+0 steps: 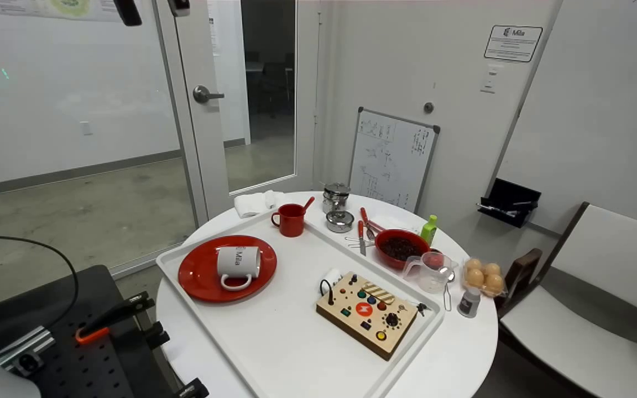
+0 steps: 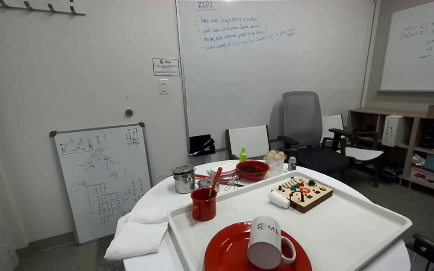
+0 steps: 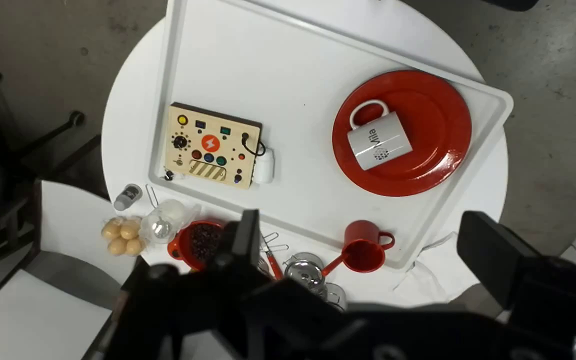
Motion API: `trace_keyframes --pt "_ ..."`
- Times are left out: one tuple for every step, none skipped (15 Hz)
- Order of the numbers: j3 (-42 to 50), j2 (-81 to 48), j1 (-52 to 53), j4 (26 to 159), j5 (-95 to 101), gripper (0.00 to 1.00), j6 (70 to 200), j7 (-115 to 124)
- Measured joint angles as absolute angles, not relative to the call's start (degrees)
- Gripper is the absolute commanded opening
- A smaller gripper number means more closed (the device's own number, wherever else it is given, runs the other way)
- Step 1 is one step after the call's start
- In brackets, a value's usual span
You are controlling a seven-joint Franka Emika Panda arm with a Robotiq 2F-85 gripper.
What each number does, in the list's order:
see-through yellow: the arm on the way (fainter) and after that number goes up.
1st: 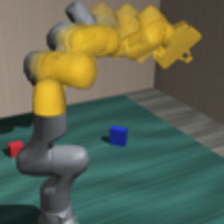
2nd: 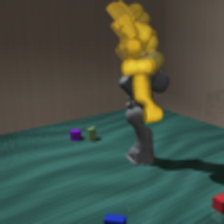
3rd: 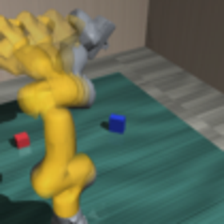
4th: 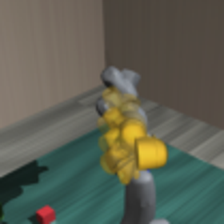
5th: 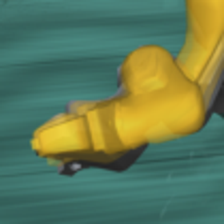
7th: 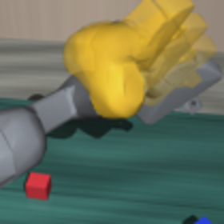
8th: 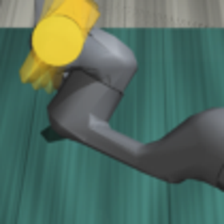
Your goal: Take the spoon out of the red cup and put it on the tray
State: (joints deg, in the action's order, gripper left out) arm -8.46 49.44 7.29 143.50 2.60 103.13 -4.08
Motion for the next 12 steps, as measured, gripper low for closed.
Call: trace_keyframes --pt "-8.47 47.75 7.61 143.29 2.90 1.00 104.75 -5.08" --pt "-8.47 45.84 7.95 143.07 3.26 1.00 106.56 -6.20" --pt "-8.47 43.80 8.26 142.80 3.65 1.00 108.36 -7.29" --pt "-8.47 41.58 8.54 142.38 4.08 1.00 110.06 -8.31" --pt "-8.47 39.13 8.76 141.86 4.37 1.00 111.77 -9.29" --pt "-8.46 36.59 8.92 141.26 4.57 1.00 113.42 -10.18" --pt "-8.45 33.76 9.00 140.46 4.73 1.00 114.97 -10.79" --pt "-8.46 30.82 9.02 139.53 5.04 1.00 116.32 -11.20" --pt "-8.47 27.75 9.03 138.44 5.42 1.00 117.55 -11.47" --pt "-8.52 24.70 9.06 137.20 5.78 1.00 118.57 -11.68" --pt "-8.60 21.73 9.13 135.88 6.15 1.00 119.26 -11.84" --pt "-8.76 18.75 9.20 134.43 6.52 1.00 119.60 -11.89"
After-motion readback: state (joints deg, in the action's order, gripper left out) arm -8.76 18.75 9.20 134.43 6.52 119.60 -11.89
